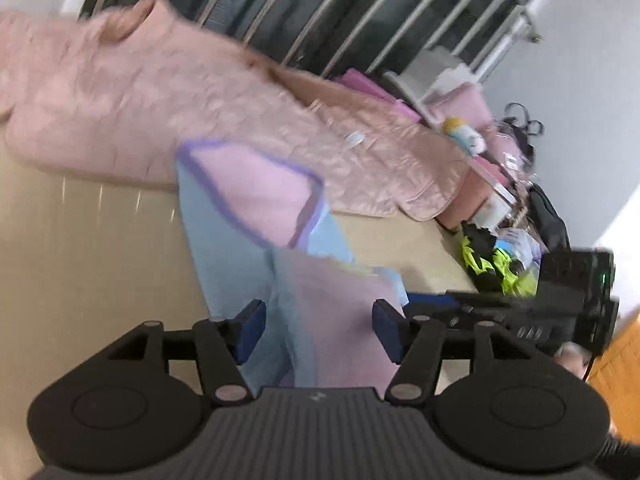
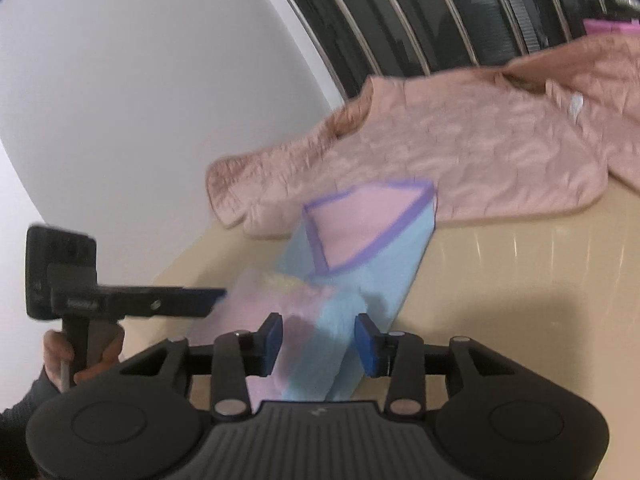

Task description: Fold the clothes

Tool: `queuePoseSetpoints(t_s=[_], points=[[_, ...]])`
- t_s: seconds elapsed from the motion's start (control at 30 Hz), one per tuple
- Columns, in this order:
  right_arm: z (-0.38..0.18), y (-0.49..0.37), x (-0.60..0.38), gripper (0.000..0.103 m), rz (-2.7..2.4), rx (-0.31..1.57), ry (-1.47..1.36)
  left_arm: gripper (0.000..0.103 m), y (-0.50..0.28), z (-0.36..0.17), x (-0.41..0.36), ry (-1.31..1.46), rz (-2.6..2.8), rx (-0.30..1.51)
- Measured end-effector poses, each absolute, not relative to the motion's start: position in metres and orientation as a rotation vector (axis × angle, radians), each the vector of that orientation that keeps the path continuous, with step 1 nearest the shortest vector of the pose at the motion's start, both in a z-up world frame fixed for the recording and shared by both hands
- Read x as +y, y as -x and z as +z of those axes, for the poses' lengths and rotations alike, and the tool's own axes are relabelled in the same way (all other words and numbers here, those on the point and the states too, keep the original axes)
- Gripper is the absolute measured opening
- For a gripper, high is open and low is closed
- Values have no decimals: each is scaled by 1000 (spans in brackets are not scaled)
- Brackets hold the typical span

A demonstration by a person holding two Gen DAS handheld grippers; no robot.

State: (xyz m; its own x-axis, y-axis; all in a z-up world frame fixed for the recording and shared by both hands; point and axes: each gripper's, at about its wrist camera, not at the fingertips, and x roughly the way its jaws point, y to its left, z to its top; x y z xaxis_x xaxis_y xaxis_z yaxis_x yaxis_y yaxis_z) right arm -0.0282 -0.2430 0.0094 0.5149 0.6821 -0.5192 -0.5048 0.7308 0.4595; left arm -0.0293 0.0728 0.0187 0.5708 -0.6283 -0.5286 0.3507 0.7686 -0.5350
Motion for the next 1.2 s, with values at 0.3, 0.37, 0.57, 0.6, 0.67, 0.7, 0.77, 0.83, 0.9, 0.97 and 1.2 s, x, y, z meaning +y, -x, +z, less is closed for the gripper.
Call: queuePoseSetpoints(t_s=[0.3, 0.37, 0.57, 0.6, 0.67, 0.7, 0.77, 0.83, 0.9, 0.97, 1.2], points=[[29, 21, -224, 2, 725, 635, -212, 8, 45, 21, 87, 454, -551, 665], [31, 16, -222, 2, 714, 628, -195, 9, 39, 16, 87, 455, -519, 672], [25, 9, -220, 2, 628, 642, -162, 33, 22, 1, 90, 485, -477, 643], [24, 7, -220, 5, 614, 645, -157, 42, 22, 1, 92, 507, -483, 642], [22, 5, -220, 12, 585, 649, -146, 47, 21, 3, 97, 512, -461, 639], [21, 4, -220, 17, 571, 652, -141, 47, 21, 5, 98, 495, -444, 650], [21, 2, -222, 44, 561, 652, -153, 47, 21, 7, 99, 492, -454, 646], [25, 0, -229, 48, 584, 645, -205, 47, 16, 7, 99, 510, -451, 668], [23, -5, -228, 48, 612, 667, -242, 44, 7, 5, 97, 528, -437, 708], [17, -13, -219, 46, 615, 706, -237, 24, 0, 3, 91, 509, -436, 741], [9, -9, -202, 2, 583, 704, -177, 5, -5, 7, 80, 492, -490, 682]])
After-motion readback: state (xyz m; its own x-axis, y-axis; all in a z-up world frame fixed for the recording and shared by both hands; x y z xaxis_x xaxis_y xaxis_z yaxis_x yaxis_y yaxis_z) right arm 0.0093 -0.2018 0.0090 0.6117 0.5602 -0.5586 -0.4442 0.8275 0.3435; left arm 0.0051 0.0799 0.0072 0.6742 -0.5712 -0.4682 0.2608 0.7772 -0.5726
